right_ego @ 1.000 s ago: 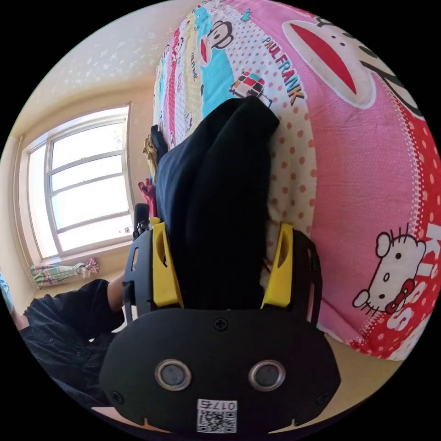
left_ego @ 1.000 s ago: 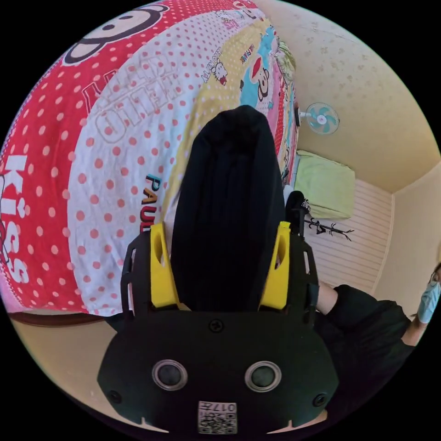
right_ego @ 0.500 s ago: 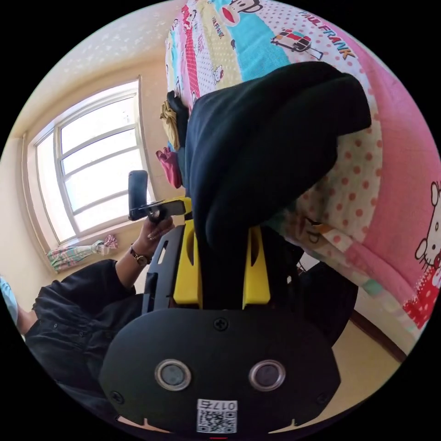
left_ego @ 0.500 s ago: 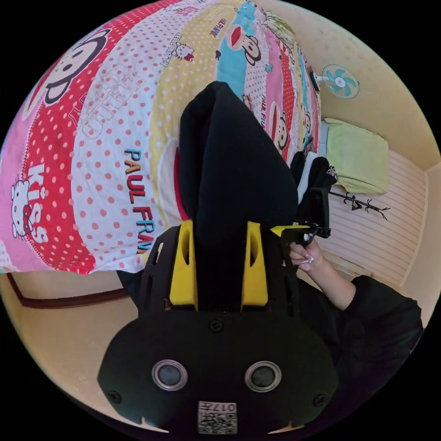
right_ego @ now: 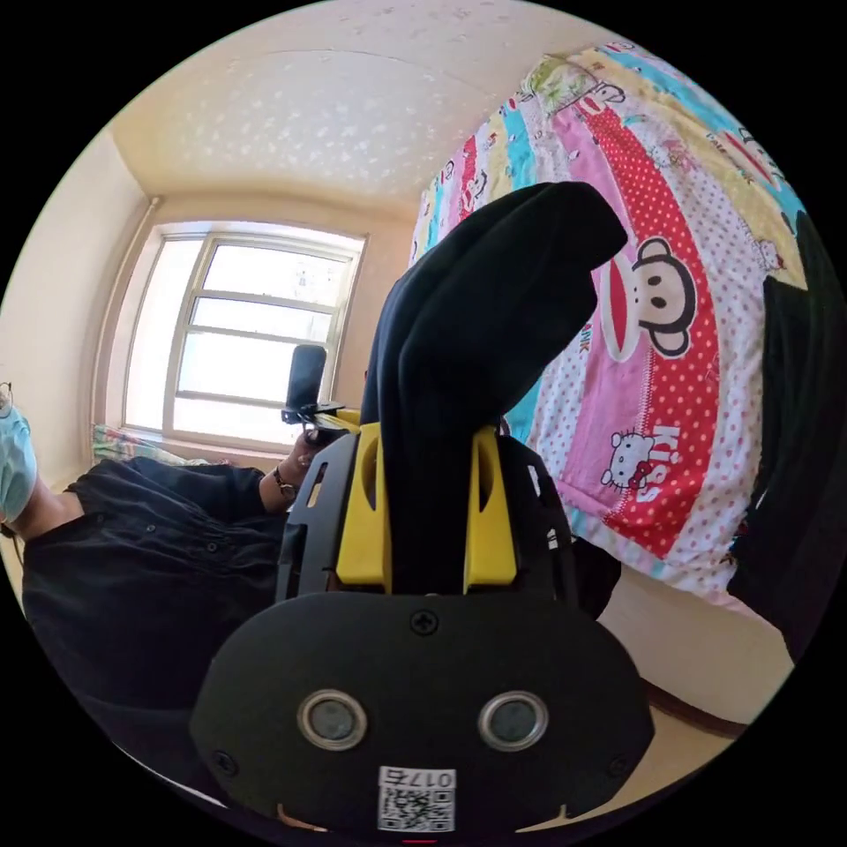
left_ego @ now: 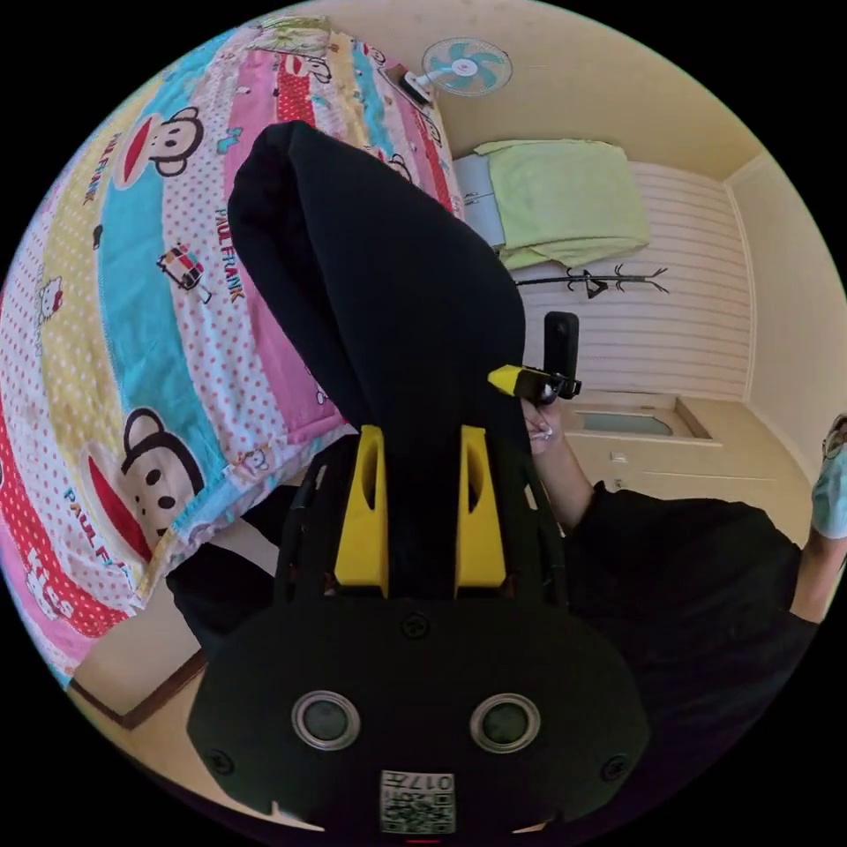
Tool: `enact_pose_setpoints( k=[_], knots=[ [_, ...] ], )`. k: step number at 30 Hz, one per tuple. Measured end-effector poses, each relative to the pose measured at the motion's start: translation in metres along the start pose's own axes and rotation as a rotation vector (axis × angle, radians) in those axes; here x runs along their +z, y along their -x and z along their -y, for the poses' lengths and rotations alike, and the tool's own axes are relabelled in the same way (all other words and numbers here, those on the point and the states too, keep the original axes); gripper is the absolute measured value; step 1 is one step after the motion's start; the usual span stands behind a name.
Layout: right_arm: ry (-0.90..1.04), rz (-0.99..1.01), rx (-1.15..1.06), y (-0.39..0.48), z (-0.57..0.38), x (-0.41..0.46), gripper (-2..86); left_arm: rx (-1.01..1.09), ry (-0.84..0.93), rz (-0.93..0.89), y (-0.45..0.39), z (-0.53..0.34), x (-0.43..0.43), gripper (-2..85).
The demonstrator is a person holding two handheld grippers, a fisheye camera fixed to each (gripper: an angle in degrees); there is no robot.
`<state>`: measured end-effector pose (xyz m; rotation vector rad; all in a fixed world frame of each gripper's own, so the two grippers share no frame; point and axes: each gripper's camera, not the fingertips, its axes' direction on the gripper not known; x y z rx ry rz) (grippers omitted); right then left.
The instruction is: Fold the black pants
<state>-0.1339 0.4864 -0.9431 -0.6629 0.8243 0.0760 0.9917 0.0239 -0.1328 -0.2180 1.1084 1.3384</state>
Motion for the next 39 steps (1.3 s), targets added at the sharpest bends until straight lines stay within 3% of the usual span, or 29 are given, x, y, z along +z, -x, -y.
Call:
enact_pose_setpoints(
  k=[4, 12, 16, 19, 20, 22, 27, 29, 31, 33, 35, 36, 39],
  knots=[
    [-0.115, -0.138, -0.081, 0.040, -0.023, -0.104, 13.6, 0.193, 0.048, -0.036, -0.063, 0.066, 0.012, 11.6],
    [-0.305, -0.350, -0.027, 0.040, -0.060, -0.252, 14.4, 0.306, 0.125, -0.069, -0.149, 0.201, 0.069, 11.3],
    [-0.321, -0.409, 0.204, -0.036, -0.067, -0.289, 16.0, 0.181, 0.188, 0.002, -0.143, 0.261, 0.127, 11.4],
    [-0.238, -0.640, 0.520, -0.129, -0.062, -0.258, 17.5, 0.065, 0.332, 0.155, -0.107, 0.285, 0.170, 8.6],
    [-0.221, -0.732, 0.605, -0.161, -0.065, -0.235, 17.8, 0.055, 0.350, 0.168, -0.098, 0.286, 0.174, 8.0],
    [-0.321, -0.698, 0.629, -0.175, -0.078, -0.224, 18.1, 0.010, 0.388, 0.106, -0.058, 0.285, 0.163, 3.5],
    [-0.329, -0.775, 0.564, -0.156, -0.078, -0.205, 18.1, -0.355, 0.393, 0.121, 0.086, 0.204, 0.071, 0.0],
    [-0.347, -0.781, 0.563, -0.156, -0.079, -0.197, 18.1, -0.572, 0.522, 0.255, 0.147, 0.142, 0.025, -0.3],
    [-0.344, -0.768, 0.571, -0.159, -0.078, -0.194, 18.1, -0.886, 0.837, 0.553, 0.202, 0.046, -0.052, -0.5],
    [-0.337, -0.757, 0.579, -0.163, -0.076, -0.192, 18.1, -1.032, 1.023, 0.675, 0.213, -0.019, -0.114, -0.5],
    [-0.331, -0.750, 0.591, -0.167, -0.072, -0.186, 18.2, -1.117, 1.108, 0.570, 0.208, -0.071, -0.159, -0.5],
    [-0.331, -0.751, 0.596, -0.168, -0.071, -0.184, 18.2, -1.175, 1.121, 0.423, 0.201, -0.100, -0.180, -0.5],
    [-0.331, -0.780, 0.633, -0.168, -0.064, -0.172, 18.1, -1.181, 0.989, 0.176, 0.179, -0.132, -0.208, -0.5]
  ],
)
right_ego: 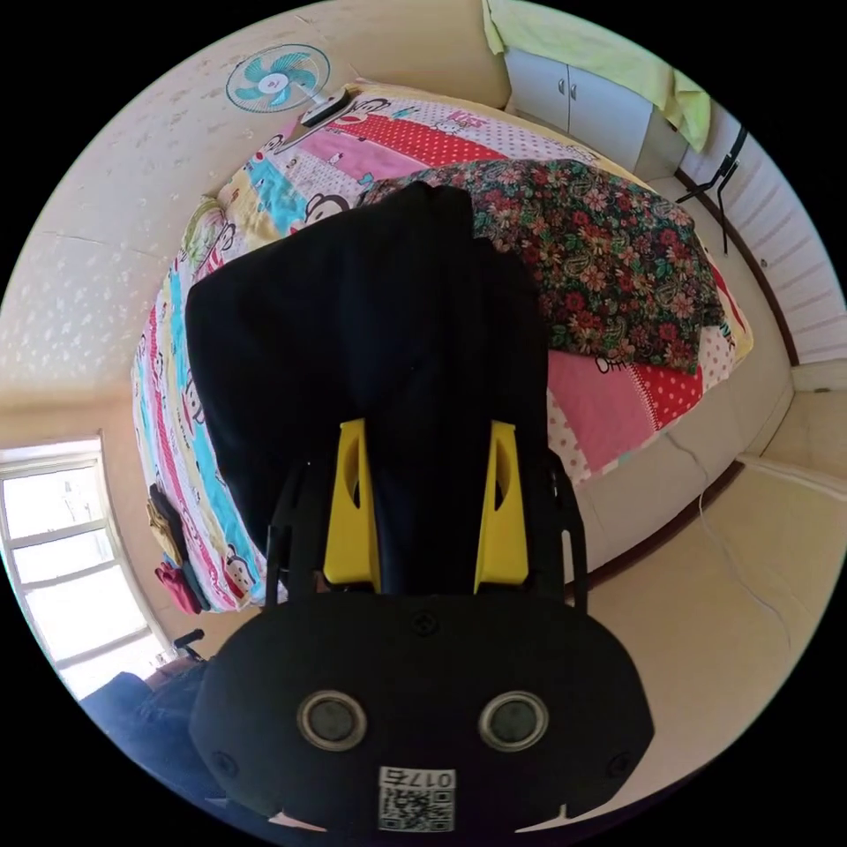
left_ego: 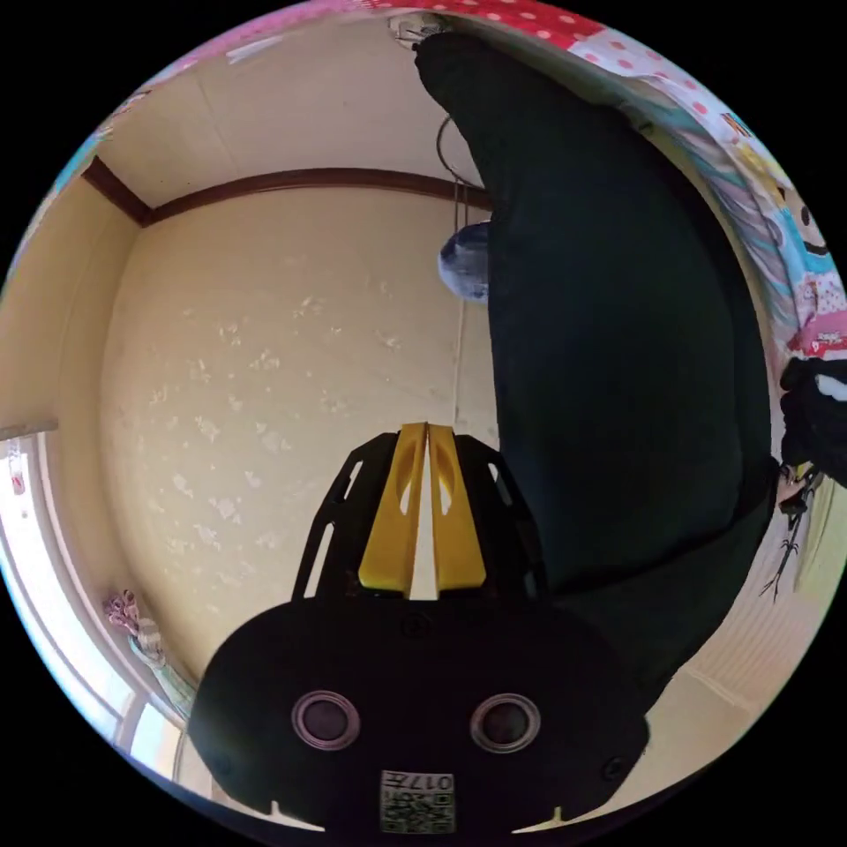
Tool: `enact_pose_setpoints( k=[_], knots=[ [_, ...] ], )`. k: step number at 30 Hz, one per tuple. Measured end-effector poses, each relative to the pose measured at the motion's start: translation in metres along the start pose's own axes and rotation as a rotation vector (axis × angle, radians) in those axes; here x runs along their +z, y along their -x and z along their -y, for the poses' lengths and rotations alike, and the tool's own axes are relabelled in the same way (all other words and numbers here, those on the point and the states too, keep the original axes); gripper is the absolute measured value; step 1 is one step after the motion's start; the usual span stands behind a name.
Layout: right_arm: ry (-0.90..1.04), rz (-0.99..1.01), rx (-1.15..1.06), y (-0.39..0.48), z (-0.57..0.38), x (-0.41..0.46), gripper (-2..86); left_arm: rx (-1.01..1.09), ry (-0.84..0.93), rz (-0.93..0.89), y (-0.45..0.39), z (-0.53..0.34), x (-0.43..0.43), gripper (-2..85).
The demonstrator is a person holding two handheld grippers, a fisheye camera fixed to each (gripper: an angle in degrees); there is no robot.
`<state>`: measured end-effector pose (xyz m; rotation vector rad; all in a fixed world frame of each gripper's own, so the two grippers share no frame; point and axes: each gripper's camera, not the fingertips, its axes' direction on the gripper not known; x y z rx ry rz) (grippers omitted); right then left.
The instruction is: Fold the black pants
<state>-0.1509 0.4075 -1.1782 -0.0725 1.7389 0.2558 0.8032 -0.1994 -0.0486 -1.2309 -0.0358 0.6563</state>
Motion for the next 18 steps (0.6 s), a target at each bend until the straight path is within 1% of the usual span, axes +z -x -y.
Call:
enact_pose_setpoints(
  k=[1, 4, 6, 8, 10, 11, 12, 14, 15, 16, 17, 18],
  knots=[
    [0.002, -0.026, 0.006, 0.007, 0.000, 0.004, 18.1, 0.051, -0.050, -0.043, 0.000, -0.008, 0.000, -0.5],
    [0.024, -0.114, 0.037, 0.027, 0.004, 0.012, 17.7, 0.140, -0.170, -0.075, -0.006, -0.015, 0.005, -0.5],
    [0.074, -0.156, 0.035, 0.037, 0.011, 0.014, 17.3, 0.149, -0.193, -0.059, -0.006, -0.012, 0.018, -0.5],
    [0.154, -0.138, 0.130, 0.038, 0.019, 0.012, 16.5, 0.135, -0.173, -0.035, 0.001, -0.006, 0.040, -0.5],
    [0.170, -0.125, 0.194, 0.040, 0.015, 0.008, 14.8, 0.117, -0.120, -0.032, 0.019, 0.002, 0.078, -0.6],
    [0.157, -0.161, 0.222, 0.045, 0.005, 0.006, 13.8, 0.111, -0.101, -0.047, 0.024, 0.003, 0.089, -0.6],
    [0.147, -0.191, 0.232, 0.050, -0.001, 0.005, 13.3, 0.104, -0.060, -0.098, 0.036, 0.006, 0.111, -0.6],
    [0.125, -0.363, 0.252, 0.070, -0.032, 0.011, 12.6, 0.104, -0.013, -0.214, 0.053, 0.007, 0.143, -0.6],
    [0.127, -0.416, 0.255, 0.076, -0.042, 0.015, 12.4, 0.098, 0.007, -0.308, 0.065, 0.008, 0.162, -0.6],
    [0.130, -0.516, 0.257, 0.087, -0.062, 0.025, 11.7, 0.091, 0.021, -0.403, 0.076, 0.009, 0.178, -0.6],
    [0.124, -0.599, 0.257, 0.098, -0.087, 0.038, 10.7, 0.091, 0.026, -0.450, 0.081, 0.010, 0.185, -0.6],
    [0.131, -0.637, 0.256, 0.103, -0.099, 0.046, 9.5, 0.095, 0.027, -0.533, 0.090, 0.011, 0.196, -0.6]
  ],
)
